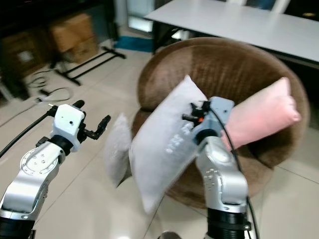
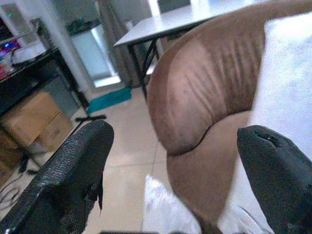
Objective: Move the pillow to the sofa from floor
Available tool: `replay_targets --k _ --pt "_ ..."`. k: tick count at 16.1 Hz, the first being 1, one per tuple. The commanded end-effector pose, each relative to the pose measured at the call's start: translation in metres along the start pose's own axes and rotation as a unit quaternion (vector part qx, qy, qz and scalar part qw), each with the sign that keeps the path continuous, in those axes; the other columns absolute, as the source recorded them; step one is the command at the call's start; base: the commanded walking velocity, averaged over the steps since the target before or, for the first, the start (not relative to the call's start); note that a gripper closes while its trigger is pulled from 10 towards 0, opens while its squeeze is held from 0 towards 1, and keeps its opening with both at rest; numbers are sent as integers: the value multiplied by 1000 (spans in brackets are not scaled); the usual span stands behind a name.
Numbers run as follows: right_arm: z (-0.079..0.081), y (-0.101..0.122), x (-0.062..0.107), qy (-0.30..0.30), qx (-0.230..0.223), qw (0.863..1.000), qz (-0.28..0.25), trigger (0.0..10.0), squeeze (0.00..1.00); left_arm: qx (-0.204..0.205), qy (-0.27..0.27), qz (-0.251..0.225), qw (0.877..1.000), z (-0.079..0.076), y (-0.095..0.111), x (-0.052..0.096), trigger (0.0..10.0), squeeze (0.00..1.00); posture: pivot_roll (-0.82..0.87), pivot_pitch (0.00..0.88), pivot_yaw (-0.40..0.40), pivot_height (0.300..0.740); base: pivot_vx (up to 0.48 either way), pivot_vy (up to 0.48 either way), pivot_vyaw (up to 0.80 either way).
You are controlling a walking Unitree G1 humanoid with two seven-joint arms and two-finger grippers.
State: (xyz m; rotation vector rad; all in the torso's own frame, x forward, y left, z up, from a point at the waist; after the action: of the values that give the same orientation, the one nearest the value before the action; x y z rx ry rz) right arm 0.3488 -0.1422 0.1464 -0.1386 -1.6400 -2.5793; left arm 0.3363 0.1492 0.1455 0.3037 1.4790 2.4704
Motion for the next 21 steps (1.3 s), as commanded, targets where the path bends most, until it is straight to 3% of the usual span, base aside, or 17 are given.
replay_targets --k 1,11,21 --pt "21 12 2 39 1 999 -21 10000 0 -3 3 -3 1000 5 2 3 10000 0 -83 0 -9 740 255 0 -800" --pt "32 12 2 68 17 997 -21 10000 0 2 3 0 1000 9 0 5 10000 0 -75 0 -12 740 260 0 0" --pt "35 11 1 72 21 997 -21 10000 0 2 -5 1 1000 9 0 4 10000 0 -77 0 -6 740 275 0 -719"
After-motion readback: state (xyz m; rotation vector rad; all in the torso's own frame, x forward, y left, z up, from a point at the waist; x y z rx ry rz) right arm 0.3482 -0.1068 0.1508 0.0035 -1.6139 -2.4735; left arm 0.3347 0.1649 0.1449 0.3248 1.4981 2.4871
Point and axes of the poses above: a point about 5 cm out from each wrist's last joint towards the gripper, its own x axis pointing back from the gripper into the wrist, its own y axis along the axis of the wrist's last joint, z = x × y, the point moved 6 cm from there along -x, pointing out of the wrist towards the gripper, and after that the axes turned 8 degrees about -x, right-handed, at the moved point
